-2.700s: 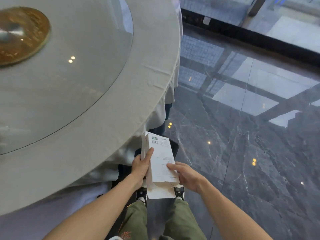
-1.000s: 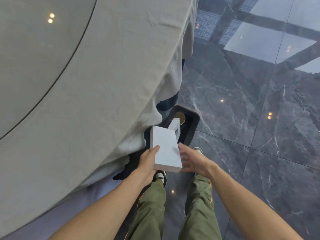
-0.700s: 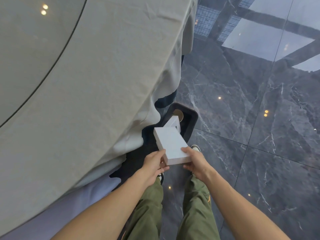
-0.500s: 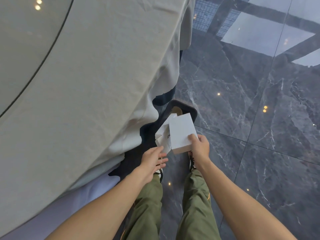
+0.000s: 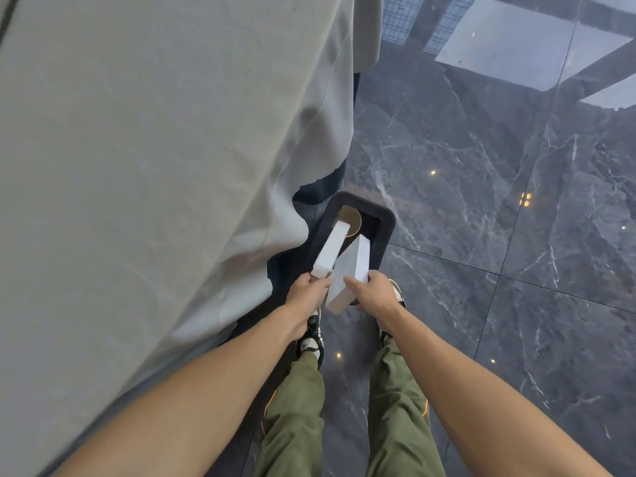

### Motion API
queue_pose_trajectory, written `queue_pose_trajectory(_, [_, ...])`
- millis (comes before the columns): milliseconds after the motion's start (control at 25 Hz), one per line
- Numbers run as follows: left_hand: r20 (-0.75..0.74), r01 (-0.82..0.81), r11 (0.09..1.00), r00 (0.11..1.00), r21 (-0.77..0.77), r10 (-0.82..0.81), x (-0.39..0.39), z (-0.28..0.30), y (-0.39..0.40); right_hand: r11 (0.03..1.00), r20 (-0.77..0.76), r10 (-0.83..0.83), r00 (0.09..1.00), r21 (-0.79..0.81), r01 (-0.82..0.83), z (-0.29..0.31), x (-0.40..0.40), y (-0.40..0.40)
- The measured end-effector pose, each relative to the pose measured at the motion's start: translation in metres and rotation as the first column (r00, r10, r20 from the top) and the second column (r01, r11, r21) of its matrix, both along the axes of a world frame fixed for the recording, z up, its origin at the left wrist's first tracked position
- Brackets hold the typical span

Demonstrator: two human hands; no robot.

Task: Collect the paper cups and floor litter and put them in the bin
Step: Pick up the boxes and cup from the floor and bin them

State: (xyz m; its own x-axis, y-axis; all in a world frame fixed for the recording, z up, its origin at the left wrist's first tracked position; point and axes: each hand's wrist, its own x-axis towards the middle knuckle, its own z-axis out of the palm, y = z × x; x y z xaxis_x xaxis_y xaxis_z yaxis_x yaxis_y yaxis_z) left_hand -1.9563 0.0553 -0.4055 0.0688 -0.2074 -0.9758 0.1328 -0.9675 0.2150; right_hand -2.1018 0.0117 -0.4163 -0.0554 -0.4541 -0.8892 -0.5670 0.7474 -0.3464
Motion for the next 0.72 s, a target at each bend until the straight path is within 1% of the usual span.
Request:
queue_pose_trajectory(80, [-0.066,0.001,1.0,0.998,-0.018,-0.003,-0.004,-0.006,0.0,0.999,0.019,0.004,1.0,0.036,-0.005,-0.011,-0.004,0.003])
queue_pose_trajectory(160, [-0.083,-0.01,0.998,0.997,-0.067,0.004,-0.006,-0.008,0.001,0.999,0.025,-0.044,0.999,0.019,0.043,-0.023,-0.011,0.007])
queue_pose_trajectory(240, [-0.085,0.05,0.995,0.995,-0.091,-0.058,-0.011,-0.003,0.001,0.996,0.042,-0.085,0.995,0.03,0.084,-0.013,-0.01,0.005])
queue_pose_trajectory(320, [-0.039,0.138,0.985,0.989,-0.099,-0.143,-0.02,0.002,0.003,0.987,0.146,-0.129,0.981,0.109,0.114,-0.002,-0.003,0.005])
queue_pose_trajectory(360, [0.024,0.179,0.979,0.984,-0.098,-0.178,-0.023,0.001,0.004,0.982,0.191,-0.146,0.971,0.143,0.12,0.004,0.0,0.004])
queue_pose_trajectory(440, [0.136,0.254,0.962,0.961,-0.097,-0.24,-0.02,0.003,0.002,0.978,0.22,-0.174,0.96,0.156,0.141,0.009,0.006,0.003])
queue_pose_trajectory(480, [0.14,0.271,0.956,0.957,-0.114,-0.255,-0.017,0.004,0.0,0.974,0.216,-0.199,0.956,0.153,0.168,0.009,0.007,0.003])
queue_pose_trajectory(560, [0.068,0.262,0.952,0.965,-0.159,-0.254,-0.013,0.009,-0.005,0.955,0.223,-0.279,0.934,0.164,0.246,0.011,0.012,0.004])
queue_pose_trajectory(600, [0.036,0.254,0.952,0.967,-0.169,-0.251,-0.013,0.009,-0.006,0.956,0.225,-0.284,0.932,0.144,0.257,0.012,0.015,0.004])
queue_pose_trajectory(640, [0.01,0.246,0.955,0.969,-0.167,-0.247,-0.015,0.011,-0.006,0.967,0.203,-0.254,0.946,0.088,0.241,0.006,0.016,0.007])
queue_pose_trajectory(720, [0.005,0.239,0.954,0.97,-0.179,-0.242,-0.019,0.012,-0.003,0.982,0.104,-0.178,0.979,-0.044,0.183,0.002,0.014,0.009])
